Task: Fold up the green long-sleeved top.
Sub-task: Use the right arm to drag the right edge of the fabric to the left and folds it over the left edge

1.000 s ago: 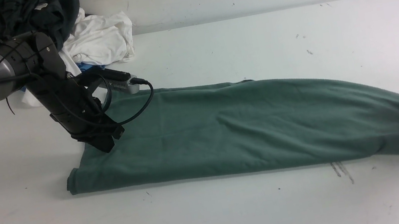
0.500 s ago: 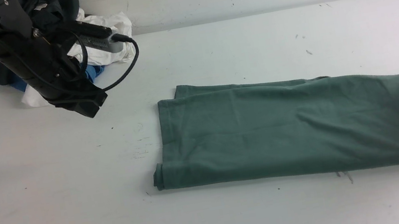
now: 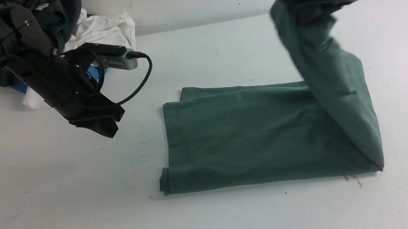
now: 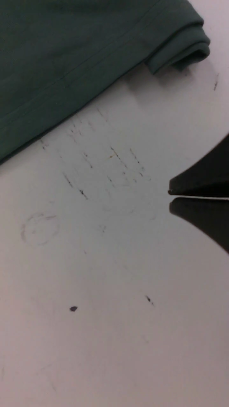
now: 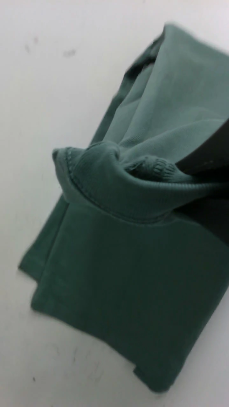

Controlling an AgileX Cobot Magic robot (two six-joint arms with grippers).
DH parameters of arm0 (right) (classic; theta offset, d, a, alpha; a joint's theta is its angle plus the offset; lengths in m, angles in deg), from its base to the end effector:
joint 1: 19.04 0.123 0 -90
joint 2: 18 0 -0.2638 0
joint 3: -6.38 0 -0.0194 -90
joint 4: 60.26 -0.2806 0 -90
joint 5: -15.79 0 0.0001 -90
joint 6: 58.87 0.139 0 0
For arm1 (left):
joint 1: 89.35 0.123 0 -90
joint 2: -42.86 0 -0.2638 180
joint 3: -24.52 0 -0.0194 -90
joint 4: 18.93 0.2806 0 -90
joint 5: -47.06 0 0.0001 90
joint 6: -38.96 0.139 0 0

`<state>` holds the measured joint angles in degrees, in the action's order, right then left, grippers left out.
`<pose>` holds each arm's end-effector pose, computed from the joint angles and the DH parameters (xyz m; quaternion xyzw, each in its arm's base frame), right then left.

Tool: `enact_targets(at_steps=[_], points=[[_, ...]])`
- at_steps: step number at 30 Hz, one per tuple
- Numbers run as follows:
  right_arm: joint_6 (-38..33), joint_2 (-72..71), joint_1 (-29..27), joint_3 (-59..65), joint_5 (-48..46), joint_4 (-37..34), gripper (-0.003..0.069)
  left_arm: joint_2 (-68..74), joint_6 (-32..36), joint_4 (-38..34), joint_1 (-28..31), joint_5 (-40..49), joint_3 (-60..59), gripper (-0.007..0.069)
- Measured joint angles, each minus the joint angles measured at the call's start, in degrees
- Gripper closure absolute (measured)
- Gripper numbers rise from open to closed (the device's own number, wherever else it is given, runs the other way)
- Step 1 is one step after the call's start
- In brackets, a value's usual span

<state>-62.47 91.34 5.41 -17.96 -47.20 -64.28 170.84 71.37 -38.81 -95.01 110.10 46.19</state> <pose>0.3958 0.1895 0.2981 -0.2263 0.9336 0.0837 0.2648 0.4583 -0.0878 0.1412 0.2597 0.9479 -0.1350 0.1260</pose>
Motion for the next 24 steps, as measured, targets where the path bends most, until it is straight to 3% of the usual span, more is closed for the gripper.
enact_targets(at_steps=[7, 17, 24], points=[[1.2, 11.2, 6.2, -3.8, 7.1, -6.2, 0.0624, 2.8, 0.1, -0.5, 0.0, -0.1, 0.0, 0.0631], [0.3, 21.1, 7.4, -4.1, 13.7, -14.1, 0.06, 2.9, 0.1, -0.5, 0.0, -0.2, 0.0, 0.0631], [-6.2, 21.5, 7.3, -5.0, 13.6, -22.5, 0.0286, 1.7, 0.1, -0.5, 0.0, 0.1, -0.1, 0.0631]])
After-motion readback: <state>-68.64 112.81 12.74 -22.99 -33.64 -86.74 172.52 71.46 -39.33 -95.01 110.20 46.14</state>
